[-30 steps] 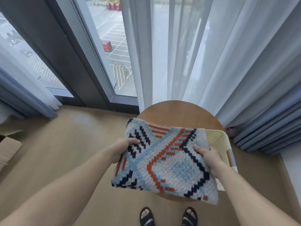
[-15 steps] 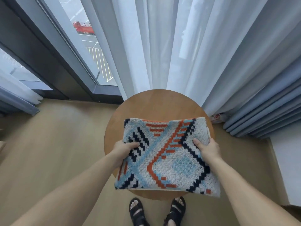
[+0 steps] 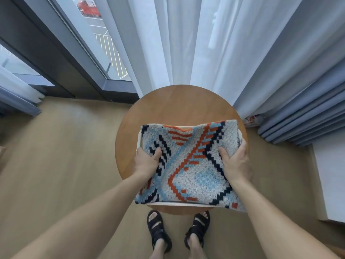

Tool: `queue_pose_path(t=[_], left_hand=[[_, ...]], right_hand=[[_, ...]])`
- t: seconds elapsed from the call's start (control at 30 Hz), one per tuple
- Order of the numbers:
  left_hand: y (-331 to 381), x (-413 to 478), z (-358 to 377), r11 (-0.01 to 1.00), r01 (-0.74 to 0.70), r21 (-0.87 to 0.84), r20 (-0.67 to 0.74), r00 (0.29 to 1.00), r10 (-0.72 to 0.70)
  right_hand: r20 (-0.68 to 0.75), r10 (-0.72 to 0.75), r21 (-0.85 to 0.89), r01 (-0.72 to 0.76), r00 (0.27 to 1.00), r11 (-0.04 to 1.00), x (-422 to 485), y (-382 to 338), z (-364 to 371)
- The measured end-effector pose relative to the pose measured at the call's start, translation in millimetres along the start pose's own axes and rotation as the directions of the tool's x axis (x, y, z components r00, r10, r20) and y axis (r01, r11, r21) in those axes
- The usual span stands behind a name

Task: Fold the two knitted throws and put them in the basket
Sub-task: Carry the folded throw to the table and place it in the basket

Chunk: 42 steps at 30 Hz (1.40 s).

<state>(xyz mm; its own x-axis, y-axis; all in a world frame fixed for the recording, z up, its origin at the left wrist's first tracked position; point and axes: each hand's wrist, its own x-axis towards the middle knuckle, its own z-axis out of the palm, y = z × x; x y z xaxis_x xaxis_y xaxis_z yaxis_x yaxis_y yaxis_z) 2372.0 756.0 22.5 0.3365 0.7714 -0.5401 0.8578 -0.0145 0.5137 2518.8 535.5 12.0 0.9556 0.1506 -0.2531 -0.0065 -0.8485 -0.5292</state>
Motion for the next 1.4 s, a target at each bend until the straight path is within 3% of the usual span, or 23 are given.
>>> queue_pose_path(t=[0.13, 0.27, 0.37, 0.57, 0.67, 0.73, 0.8, 0.83, 0.9, 0.97, 1.07, 1.2, 1.4], left_hand=[[-8, 12, -8, 0.984, 0.021, 0.175, 0.106, 0.994, -0.04], [-5, 16, -1, 0.938, -0.013, 0.345, 0.233, 0.97, -0.072], [-1, 18, 8, 0.878, -0.038, 0.478, 0.239, 0.967, -0.089], [-8, 3, 23, 0.946, 0.025, 0.323, 0.084, 0.995, -0.055], [-11, -12, 29, 0.952, -0.033, 0.304, 0.055, 0.998, 0.017], [-20, -18, 36, 0.856, -0.236, 0.46, 0.063, 0.97, 0.234], [-26, -17, 43, 0.634, -0.49, 0.598, 0.132, 0.841, 0.525], [-25, -13, 48, 0.531, -0.576, 0.622, 0.202, 0.773, 0.601], [-23, -5, 55, 0.414, -0.669, 0.617, 0.345, 0.703, 0.621], [-30, 7, 63, 0.352, -0.702, 0.619, 0.446, 0.683, 0.578], [-53, 23, 70, 0.332, -0.69, 0.643, 0.485, 0.702, 0.521], [-77, 33, 83, 0.349, -0.642, 0.683, 0.374, 0.717, 0.588], [-87, 39, 94, 0.353, -0.61, 0.709, 0.31, 0.72, 0.621]], right_hand=[[-0.033, -0.135, -0.158, 0.128, 0.99, 0.979, 0, 0, -6], [0.067, -0.2, -0.349, 0.211, 0.978, 0.913, 5, 3, -9], [0.101, -0.243, -0.448, 0.263, 0.965, 0.855, 7, 7, -6], [0.072, -0.353, -0.427, 0.349, 0.933, 0.834, 2, 15, 8], [0.061, -0.423, -0.464, 0.401, 0.904, 0.79, -15, 14, 21], [0.089, -0.475, -0.454, 0.46, 0.876, 0.763, -24, 11, 28], [0.185, -0.516, -0.452, 0.538, 0.837, 0.711, -30, 14, 35], [0.239, -0.517, -0.459, 0.564, 0.822, 0.686, -28, 18, 40], [0.317, -0.475, -0.477, 0.571, 0.821, 0.668, -22, 29, 49], [0.366, -0.404, -0.499, 0.543, 0.838, 0.675, -13, 41, 57], [0.401, -0.352, -0.487, 0.523, 0.846, 0.7, -2, 52, 68], [0.467, -0.304, -0.396, 0.503, 0.831, 0.768, 9, 57, 79], [0.53, -0.282, -0.357, 0.512, 0.8, 0.781, 18, 61, 86]])
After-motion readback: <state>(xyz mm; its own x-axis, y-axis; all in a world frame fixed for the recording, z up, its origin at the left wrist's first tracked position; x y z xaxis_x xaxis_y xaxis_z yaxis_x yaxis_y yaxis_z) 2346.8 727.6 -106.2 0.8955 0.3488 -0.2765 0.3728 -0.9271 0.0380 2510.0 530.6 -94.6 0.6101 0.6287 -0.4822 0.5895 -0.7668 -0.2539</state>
